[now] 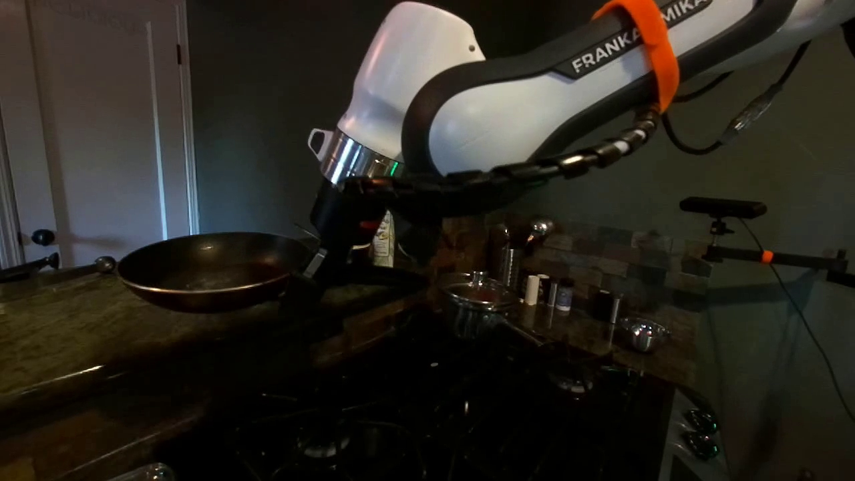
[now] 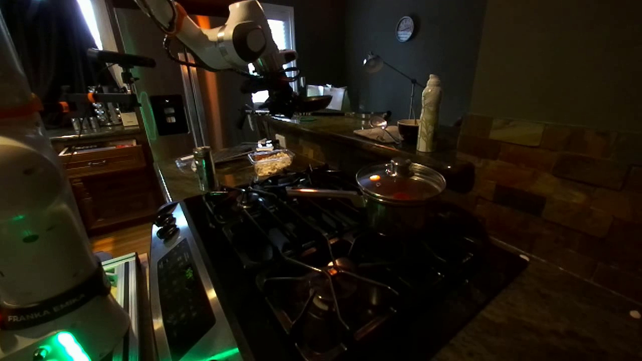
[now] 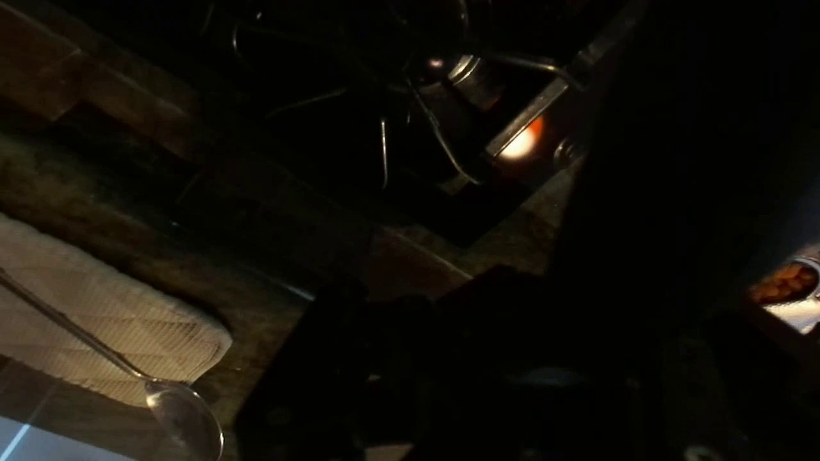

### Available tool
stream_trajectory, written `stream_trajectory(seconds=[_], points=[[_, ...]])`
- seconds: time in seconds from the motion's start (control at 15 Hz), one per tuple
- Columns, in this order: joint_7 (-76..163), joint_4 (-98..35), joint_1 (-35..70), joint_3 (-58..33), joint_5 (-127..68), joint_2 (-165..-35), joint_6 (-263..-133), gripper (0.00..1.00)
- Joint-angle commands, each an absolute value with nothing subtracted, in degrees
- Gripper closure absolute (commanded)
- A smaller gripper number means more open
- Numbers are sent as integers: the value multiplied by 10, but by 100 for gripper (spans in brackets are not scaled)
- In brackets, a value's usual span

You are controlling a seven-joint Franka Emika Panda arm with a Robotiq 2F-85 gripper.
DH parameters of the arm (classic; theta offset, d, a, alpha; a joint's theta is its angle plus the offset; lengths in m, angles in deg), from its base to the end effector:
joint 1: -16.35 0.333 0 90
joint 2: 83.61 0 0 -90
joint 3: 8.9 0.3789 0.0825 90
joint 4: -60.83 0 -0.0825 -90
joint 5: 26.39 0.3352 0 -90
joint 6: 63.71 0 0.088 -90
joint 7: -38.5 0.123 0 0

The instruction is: Put the black pan on the counter.

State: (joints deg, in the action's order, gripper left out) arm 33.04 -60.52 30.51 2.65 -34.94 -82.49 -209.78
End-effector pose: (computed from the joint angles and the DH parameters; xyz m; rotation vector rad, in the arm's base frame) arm 0.4851 0.2352 0.5434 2.8681 0.9659 0.7124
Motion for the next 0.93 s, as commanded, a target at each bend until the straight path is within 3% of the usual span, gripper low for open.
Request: stream_trajectory(seconds=[0.0,0.27,0.33,0.87], points=[[311,-467,305,37,-339,-913,-2031,100],[274,-357,302,46,-294,-982,-1997,100],[305,-424,305,38,-321,-943,-2022,100],[470,-321,338,-9,-436,-1020,-2017,100]])
